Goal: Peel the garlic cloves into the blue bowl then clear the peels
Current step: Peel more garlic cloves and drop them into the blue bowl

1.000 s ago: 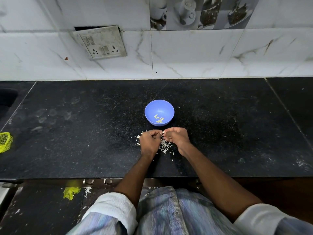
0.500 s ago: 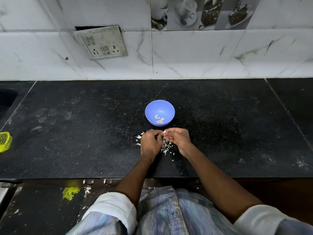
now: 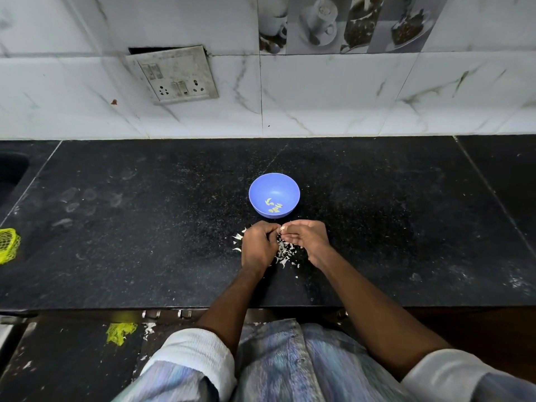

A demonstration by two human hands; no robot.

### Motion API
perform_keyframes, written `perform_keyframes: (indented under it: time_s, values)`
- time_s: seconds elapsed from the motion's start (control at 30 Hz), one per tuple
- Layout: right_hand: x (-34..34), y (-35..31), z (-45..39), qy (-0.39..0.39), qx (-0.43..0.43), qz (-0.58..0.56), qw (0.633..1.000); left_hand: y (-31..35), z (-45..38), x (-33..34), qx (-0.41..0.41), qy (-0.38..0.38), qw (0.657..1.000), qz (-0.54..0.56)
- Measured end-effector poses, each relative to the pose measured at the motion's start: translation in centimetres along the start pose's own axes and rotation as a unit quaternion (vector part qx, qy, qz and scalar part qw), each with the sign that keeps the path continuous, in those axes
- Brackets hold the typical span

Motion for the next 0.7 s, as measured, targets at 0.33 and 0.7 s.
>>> perform_keyframes:
  time_s: [0.33,0.7]
  values:
    - [-0.3,0.2,-0.6,0.025,0.021,-0.027,0.999,0.5,-0.3,0.3,0.048,-0.007,0.997,-0.053]
    - [-0.1,0.5,-1.6,-0.007,0.018,-0.020,1.000,0.0,-0.7,-0.5,-0.002,0.016,1.000,0.000]
Point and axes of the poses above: each hand's wrist, its own z-axis away from the middle knuckle, its own x-axis out of the palm, y = z × x, the point moved 8 cm from there along -z, towards the middle knuckle, and after that the axes turned 6 degrees about -y, right-handed, at the moved point
